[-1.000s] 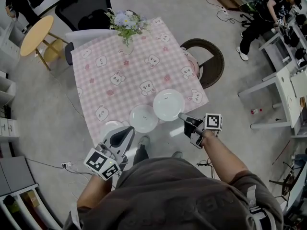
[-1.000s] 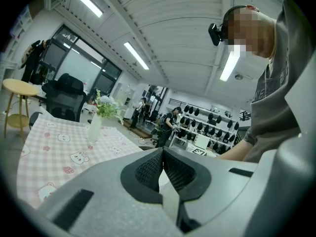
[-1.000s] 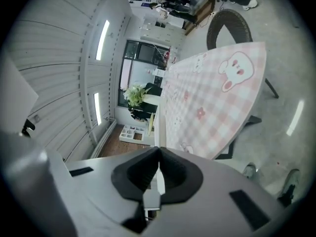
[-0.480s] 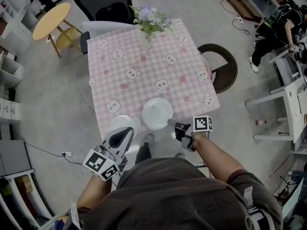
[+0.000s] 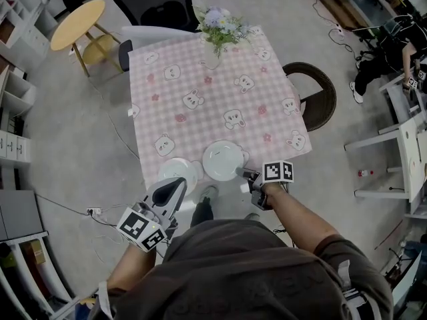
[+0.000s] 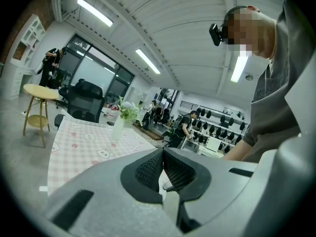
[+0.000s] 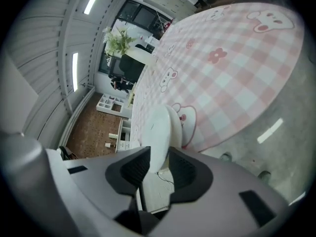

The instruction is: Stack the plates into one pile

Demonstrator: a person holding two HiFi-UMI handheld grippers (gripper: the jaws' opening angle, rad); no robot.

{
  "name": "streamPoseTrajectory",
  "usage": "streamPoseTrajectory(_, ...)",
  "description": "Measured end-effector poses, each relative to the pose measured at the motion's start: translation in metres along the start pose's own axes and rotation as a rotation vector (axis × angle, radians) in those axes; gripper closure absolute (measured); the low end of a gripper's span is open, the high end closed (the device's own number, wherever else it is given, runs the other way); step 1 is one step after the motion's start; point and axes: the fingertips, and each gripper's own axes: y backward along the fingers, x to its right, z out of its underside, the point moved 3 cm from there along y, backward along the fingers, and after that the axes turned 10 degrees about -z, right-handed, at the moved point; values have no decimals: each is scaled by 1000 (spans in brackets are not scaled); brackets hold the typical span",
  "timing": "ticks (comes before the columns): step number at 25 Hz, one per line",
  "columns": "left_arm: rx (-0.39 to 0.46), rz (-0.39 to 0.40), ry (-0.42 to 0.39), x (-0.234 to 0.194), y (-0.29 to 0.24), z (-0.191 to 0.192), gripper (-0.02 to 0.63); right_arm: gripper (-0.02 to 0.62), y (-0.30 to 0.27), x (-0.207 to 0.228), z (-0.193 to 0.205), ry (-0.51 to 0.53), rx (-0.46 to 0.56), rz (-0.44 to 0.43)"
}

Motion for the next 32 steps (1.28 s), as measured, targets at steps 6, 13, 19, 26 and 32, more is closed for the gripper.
streamPoseTrajectory(6, -3, 21, -5, 5, -4, -2, 600, 402, 5, -8, -7, 26, 24, 45)
streamPoseTrajectory(13, 4, 34, -8, 8, -7, -6, 601, 379, 24, -26, -21, 295, 41, 143)
streamPoseTrajectory(19, 15, 102, -21, 18, -24, -15, 600, 471, 67, -65, -46, 602, 186, 125)
streamPoseTrajectory(26, -32, 269, -62, 24, -54, -26, 600, 603, 134, -112, -64, 886, 418, 250)
streamPoseTrajectory(32, -98, 446, -116, 41, -69, -33, 601, 603, 191, -146, -30, 918, 627, 359)
